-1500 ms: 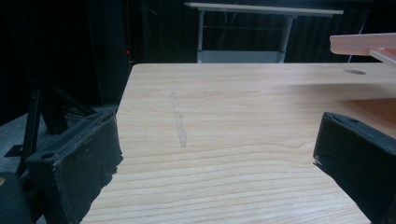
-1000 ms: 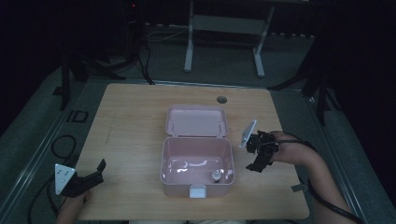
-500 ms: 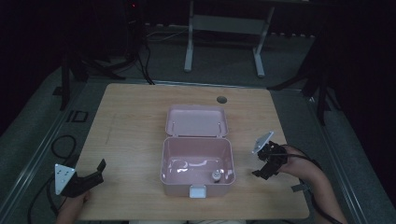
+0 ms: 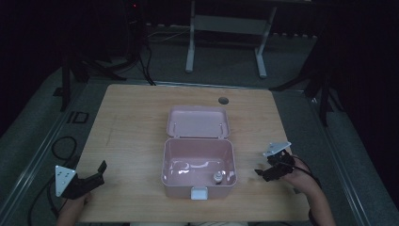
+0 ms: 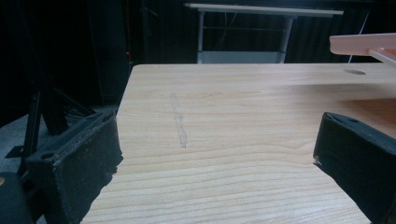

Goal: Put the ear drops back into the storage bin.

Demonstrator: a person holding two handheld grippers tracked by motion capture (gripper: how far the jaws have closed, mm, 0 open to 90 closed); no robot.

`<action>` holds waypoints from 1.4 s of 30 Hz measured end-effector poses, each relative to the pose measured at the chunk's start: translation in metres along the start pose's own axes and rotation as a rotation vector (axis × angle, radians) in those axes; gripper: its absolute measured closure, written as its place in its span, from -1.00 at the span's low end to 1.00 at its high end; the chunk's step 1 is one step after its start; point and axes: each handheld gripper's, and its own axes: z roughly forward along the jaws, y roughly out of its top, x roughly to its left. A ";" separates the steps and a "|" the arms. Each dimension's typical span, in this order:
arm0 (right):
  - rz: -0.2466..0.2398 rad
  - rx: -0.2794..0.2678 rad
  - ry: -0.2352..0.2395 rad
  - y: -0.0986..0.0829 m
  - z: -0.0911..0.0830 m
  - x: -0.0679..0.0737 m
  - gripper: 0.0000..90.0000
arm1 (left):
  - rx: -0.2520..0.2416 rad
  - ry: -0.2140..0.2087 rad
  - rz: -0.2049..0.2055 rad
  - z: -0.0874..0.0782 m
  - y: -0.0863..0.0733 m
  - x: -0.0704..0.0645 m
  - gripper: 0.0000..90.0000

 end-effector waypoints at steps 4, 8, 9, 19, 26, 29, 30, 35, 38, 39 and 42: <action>0.053 -0.052 -0.057 -0.009 0.005 0.001 -0.70 | 0.001 0.000 0.000 0.000 0.000 0.000 -0.98; 0.105 -0.096 -0.104 -0.015 0.009 0.002 -0.70 | 0.000 0.000 0.000 0.000 0.000 0.000 -0.98; 0.119 -0.111 -0.123 -0.017 0.010 0.002 -0.71 | 0.000 0.000 0.001 0.000 0.000 0.000 -0.98; 0.235 -0.200 -0.308 -0.025 0.015 0.009 -0.72 | 0.000 0.000 -0.001 0.000 0.000 0.000 -0.98; 0.310 -0.211 -0.393 -0.030 0.021 0.010 -0.73 | 0.000 0.001 -0.001 0.000 0.000 0.000 -0.98; 0.361 -0.234 -0.451 -0.034 0.022 0.010 -0.73 | 0.000 0.001 0.000 0.000 0.000 0.000 -0.98; 0.384 -0.249 -0.472 -0.036 0.021 0.009 -0.73 | 0.000 0.001 0.000 0.000 0.000 0.000 -0.98; 0.441 -0.305 -0.534 -0.039 0.019 0.010 -0.73 | 0.000 0.001 0.000 0.000 0.000 0.000 -0.98; 0.457 -0.314 -0.554 -0.040 0.020 0.010 -0.73 | 0.000 -0.001 -0.001 0.000 0.000 0.000 -0.98; 0.465 -0.318 -0.565 -0.041 0.020 0.011 -0.73 | 0.000 -0.001 0.000 0.000 0.000 0.000 -0.98; 0.484 -0.341 -0.585 -0.042 0.018 0.011 -0.73 | 0.000 -0.002 -0.001 0.000 0.000 0.000 -0.98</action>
